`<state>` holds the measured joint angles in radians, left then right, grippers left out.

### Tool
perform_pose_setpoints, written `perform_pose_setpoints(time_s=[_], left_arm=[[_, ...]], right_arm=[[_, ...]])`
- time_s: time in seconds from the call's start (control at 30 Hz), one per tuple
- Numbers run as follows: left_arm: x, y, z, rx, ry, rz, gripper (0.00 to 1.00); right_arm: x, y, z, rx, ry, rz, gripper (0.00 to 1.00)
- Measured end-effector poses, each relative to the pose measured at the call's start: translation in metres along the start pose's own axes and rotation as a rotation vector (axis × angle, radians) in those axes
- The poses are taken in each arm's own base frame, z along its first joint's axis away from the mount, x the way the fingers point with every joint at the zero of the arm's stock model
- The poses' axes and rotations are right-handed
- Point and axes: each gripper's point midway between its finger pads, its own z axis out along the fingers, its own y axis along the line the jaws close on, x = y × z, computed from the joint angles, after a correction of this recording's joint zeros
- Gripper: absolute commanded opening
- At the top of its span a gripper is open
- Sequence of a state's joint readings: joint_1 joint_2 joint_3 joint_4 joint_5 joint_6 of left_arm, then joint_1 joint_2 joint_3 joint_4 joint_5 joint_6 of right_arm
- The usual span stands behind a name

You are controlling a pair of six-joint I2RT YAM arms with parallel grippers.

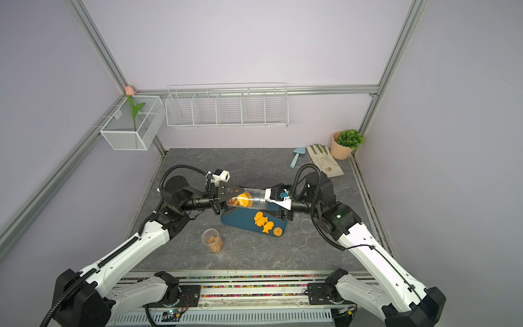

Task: Pour the cookies out of the jar
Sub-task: Unscrew the lid from the jar.

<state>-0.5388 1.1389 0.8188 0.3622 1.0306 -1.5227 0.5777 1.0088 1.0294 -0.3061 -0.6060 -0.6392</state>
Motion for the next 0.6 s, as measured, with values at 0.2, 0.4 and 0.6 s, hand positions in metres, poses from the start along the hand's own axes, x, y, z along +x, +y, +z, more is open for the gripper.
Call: perform_pose_setpoints(time_s=[0.2, 0.4, 0.6], left_arm=[[-0.0034, 0.0034, 0.0041, 0.007, 0.018, -0.012, 0.69], [-0.0061, 0.0024, 0.0063, 0.021, 0.023, -0.013, 0.69], [-0.0058, 0.0, 0.0065, 0.03, 0.027, -0.018, 0.69]], right_arm=[[0.0042, -0.0026, -0.0035, 0.039, 0.018, -0.053, 0.32], [0.0039, -0.0063, -0.0065, 0.074, 0.034, -0.121, 0.31], [0.0016, -0.0088, -0.0091, 0.121, 0.068, -0.252, 0.3]])
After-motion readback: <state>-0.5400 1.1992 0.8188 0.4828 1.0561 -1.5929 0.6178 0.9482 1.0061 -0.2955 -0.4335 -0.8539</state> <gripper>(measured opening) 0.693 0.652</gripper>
